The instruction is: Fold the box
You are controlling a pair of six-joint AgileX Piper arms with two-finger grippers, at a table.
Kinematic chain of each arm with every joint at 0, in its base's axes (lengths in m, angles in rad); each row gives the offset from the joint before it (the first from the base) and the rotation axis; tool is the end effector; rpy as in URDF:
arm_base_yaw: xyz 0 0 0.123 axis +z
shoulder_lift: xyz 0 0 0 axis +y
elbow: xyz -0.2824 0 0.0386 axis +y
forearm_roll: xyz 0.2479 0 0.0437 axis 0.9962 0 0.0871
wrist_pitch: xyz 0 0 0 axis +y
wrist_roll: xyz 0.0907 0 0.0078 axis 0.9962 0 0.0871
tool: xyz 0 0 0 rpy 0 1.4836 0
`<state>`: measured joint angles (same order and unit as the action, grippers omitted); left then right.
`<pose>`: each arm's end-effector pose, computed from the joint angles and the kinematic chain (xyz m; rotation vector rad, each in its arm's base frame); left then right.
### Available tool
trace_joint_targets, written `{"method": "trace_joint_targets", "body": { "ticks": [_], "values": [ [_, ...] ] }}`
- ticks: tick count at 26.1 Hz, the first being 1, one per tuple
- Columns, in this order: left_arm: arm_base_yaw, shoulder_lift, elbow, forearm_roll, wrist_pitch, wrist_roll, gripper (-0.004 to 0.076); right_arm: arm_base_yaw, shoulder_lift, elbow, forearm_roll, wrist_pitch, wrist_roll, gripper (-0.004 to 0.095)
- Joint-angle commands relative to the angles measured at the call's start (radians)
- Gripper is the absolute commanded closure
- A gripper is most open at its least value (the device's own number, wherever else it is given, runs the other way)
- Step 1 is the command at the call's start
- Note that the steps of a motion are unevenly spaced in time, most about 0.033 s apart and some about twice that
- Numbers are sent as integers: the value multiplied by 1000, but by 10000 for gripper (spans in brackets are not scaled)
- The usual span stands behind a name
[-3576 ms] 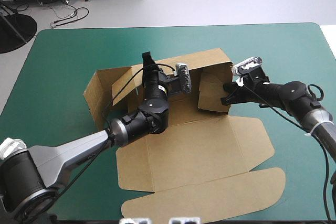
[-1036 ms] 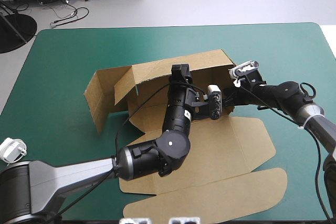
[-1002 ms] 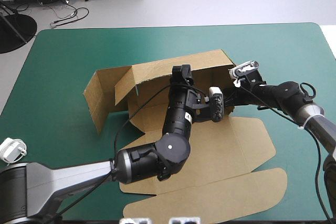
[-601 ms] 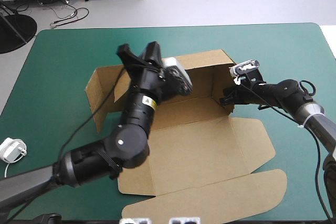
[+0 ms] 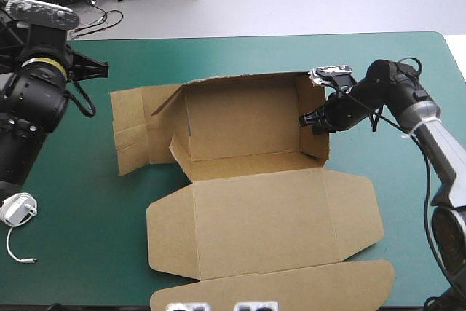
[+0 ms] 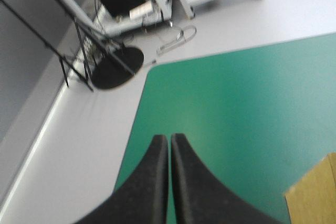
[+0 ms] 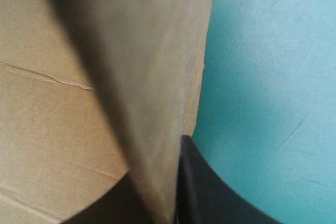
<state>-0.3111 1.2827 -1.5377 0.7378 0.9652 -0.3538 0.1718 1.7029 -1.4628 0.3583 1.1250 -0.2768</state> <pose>0.2562 -0.0295 0.4747 0.0710 1.9926 0.4773 0.3435 0.0888 0.2993 -0.4743 2.7567 0.4662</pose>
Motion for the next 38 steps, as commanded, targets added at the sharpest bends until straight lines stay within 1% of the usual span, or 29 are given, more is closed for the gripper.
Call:
{"method": "trace_joint_targets", "body": {
  "ticks": [1,2,3,4,5,8,12,13,16,20,23,24,26,32,35,38],
  "values": [
    [176,-27,-31,-225,28,93,724,11,55,-126,0,99,101,908],
    [219,-27,-28,-286,43,122,724,11,74,-141,0,110,115,908],
    [291,-25,-26,-416,67,189,724,11,120,-174,-9,121,125,900],
    [345,-25,-26,-521,78,245,724,11,153,-196,-19,121,125,882],
    [374,-25,-26,-578,83,278,724,11,167,-207,-24,115,127,862],
    [425,-25,-26,-677,87,333,724,11,199,-229,-64,64,174,756],
    [433,-21,-26,-693,91,343,724,11,207,-258,-82,-5,166,562],
    [433,-17,-26,-693,98,347,724,11,207,-284,-82,-5,158,546],
    [433,16,-26,-697,136,373,724,11,201,-385,-95,39,115,545],
    [433,58,-26,-707,150,376,724,11,183,-544,-139,127,117,545],
    [433,85,-26,-709,148,376,724,11,148,-634,-133,127,125,545],
    [433,93,-26,-709,148,376,724,11,129,-657,-133,127,156,545],
    [433,103,-26,-709,145,376,724,11,99,-658,-133,127,198,545],
    [433,114,-26,-709,144,376,724,11,57,-587,-150,127,198,545],
    [433,113,-26,-709,144,376,724,11,78,-542,-187,111,198,545],
    [433,113,-26,-709,144,376,724,9,129,-537,-178,102,198,545]
  ]
}}
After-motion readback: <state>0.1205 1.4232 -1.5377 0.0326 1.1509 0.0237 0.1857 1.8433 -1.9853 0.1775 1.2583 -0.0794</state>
